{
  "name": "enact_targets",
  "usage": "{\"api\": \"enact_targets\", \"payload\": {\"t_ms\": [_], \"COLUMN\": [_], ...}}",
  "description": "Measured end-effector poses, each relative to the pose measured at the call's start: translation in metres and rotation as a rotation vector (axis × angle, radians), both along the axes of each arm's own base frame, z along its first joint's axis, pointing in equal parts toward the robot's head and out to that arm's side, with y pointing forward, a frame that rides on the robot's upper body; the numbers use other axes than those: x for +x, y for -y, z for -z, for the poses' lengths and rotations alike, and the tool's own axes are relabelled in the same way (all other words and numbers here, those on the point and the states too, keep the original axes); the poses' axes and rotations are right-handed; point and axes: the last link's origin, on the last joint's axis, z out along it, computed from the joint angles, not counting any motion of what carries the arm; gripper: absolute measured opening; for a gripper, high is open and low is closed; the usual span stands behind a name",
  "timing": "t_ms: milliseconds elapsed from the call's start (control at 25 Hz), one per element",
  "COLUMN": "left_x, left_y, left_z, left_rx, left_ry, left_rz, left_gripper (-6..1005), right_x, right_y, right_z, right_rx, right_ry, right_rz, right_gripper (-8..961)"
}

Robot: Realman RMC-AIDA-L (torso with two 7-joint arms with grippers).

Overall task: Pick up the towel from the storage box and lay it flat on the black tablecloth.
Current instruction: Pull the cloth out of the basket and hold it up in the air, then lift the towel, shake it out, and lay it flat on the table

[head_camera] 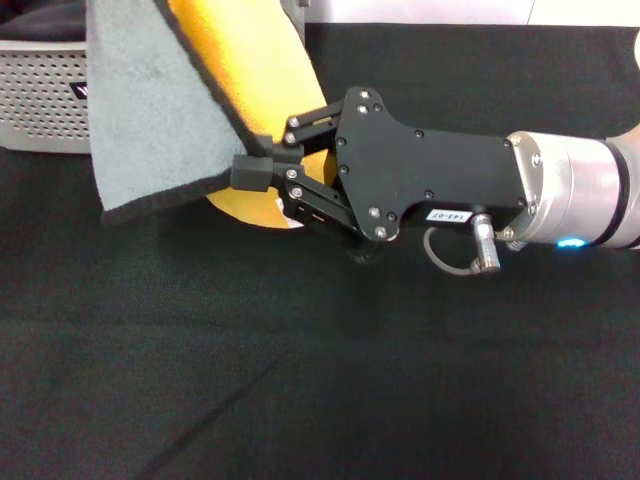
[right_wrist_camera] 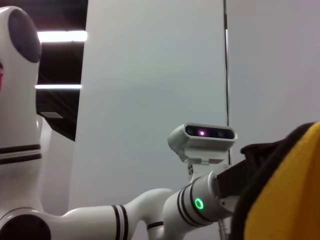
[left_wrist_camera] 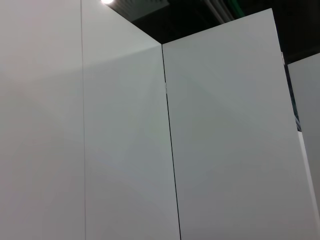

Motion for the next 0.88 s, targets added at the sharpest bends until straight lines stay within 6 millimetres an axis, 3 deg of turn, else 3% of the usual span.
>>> {"api": "enact_targets", "payload": {"t_ms": [200, 600, 880], "left_x": [-0.001, -0.005, -0.031], "left_y": [0.001, 0.01, 0.015], "left_z": [0.001, 0.011, 0.014], "left_rx": [-0.005, -0.048, -0.029], "left_ry": [0.0, -0.046, -0.008], "left_rz": [-0.003, 0.046, -0.024], "left_gripper": [30, 30, 31], "right_x": [0.0, 0.007, 0.015], "right_y": [0.0, -0.001, 0.004], "right_z": [-0.001, -0.006, -0.016], "right_rx": [0.009, 0.032, 0.05], "right_ry": [-0.01, -0.045, -0.1], "right_rz": [0.004, 0.047, 0.073], "right_gripper": [30, 4, 4]}}
